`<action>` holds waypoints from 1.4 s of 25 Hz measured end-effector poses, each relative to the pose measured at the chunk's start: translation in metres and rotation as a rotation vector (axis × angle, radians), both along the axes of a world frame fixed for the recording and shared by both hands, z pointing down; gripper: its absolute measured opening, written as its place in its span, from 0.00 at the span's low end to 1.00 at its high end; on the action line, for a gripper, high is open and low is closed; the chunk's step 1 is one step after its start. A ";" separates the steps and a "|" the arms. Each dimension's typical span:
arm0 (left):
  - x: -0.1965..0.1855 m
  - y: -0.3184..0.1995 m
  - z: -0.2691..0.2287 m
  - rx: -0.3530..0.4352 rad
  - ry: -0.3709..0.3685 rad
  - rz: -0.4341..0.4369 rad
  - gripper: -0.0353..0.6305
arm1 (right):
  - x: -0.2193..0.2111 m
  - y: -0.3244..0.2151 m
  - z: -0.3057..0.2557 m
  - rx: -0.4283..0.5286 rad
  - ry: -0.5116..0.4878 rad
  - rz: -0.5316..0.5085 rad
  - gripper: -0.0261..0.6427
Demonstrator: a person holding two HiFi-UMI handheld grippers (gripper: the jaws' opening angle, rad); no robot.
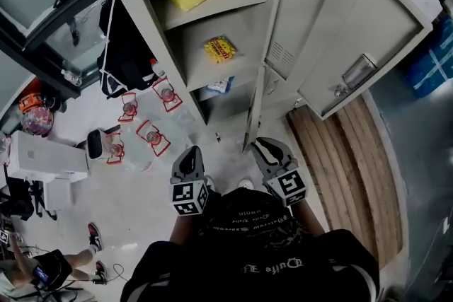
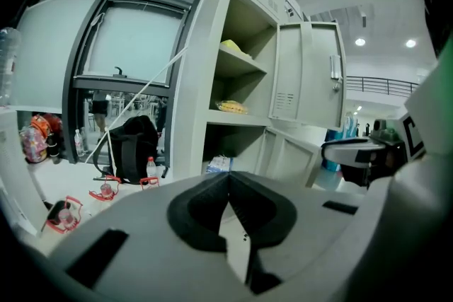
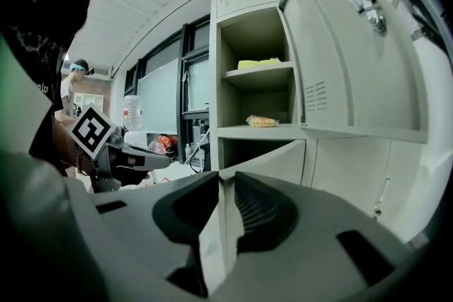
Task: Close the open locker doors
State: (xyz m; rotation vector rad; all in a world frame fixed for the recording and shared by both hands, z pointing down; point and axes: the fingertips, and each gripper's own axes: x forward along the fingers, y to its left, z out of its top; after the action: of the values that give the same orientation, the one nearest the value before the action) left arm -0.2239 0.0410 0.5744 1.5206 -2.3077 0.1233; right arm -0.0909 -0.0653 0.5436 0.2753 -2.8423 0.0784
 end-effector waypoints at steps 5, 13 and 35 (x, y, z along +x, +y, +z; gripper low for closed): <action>-0.020 0.011 -0.003 -0.011 -0.017 -0.023 0.06 | -0.024 0.009 0.000 0.006 -0.004 -0.008 0.14; -0.042 0.022 -0.004 -0.024 -0.032 -0.034 0.06 | -0.065 0.017 0.002 0.008 -0.005 -0.033 0.14; -0.099 0.044 0.002 -0.020 -0.007 -0.063 0.06 | -0.160 0.019 0.003 0.105 0.020 -0.033 0.14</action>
State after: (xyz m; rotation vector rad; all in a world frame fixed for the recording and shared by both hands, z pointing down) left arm -0.3234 0.0846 0.5766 1.4384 -2.3501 0.1348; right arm -0.2510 -0.0466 0.5468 0.2501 -2.8342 -0.0795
